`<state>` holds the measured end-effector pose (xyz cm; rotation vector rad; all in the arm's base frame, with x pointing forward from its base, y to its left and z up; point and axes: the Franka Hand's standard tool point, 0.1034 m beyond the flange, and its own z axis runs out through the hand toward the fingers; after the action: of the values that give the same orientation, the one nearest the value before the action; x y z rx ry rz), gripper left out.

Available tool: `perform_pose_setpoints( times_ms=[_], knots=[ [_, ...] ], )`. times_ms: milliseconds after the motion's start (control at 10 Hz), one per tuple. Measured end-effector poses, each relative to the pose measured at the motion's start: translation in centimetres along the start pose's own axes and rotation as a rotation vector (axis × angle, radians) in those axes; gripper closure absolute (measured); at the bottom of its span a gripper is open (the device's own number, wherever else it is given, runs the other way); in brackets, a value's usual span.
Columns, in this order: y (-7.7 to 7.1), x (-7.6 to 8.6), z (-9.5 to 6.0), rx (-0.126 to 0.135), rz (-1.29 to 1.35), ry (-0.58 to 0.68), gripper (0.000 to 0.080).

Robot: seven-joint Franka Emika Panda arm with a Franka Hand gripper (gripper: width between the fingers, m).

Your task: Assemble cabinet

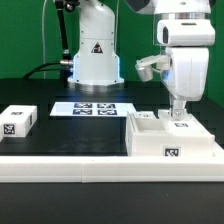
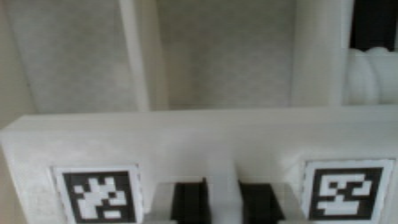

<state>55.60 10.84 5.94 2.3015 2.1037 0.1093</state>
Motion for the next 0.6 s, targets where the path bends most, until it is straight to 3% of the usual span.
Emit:
perform_pose_setpoints(
  times_ms=[200,600],
  knots=[
    [1.7,0.0,0.1,-0.013,-0.058,0.007,0.0728],
    [2.1,0.3,0.2,-0.001,-0.028,0.0,0.0727]
  ],
)
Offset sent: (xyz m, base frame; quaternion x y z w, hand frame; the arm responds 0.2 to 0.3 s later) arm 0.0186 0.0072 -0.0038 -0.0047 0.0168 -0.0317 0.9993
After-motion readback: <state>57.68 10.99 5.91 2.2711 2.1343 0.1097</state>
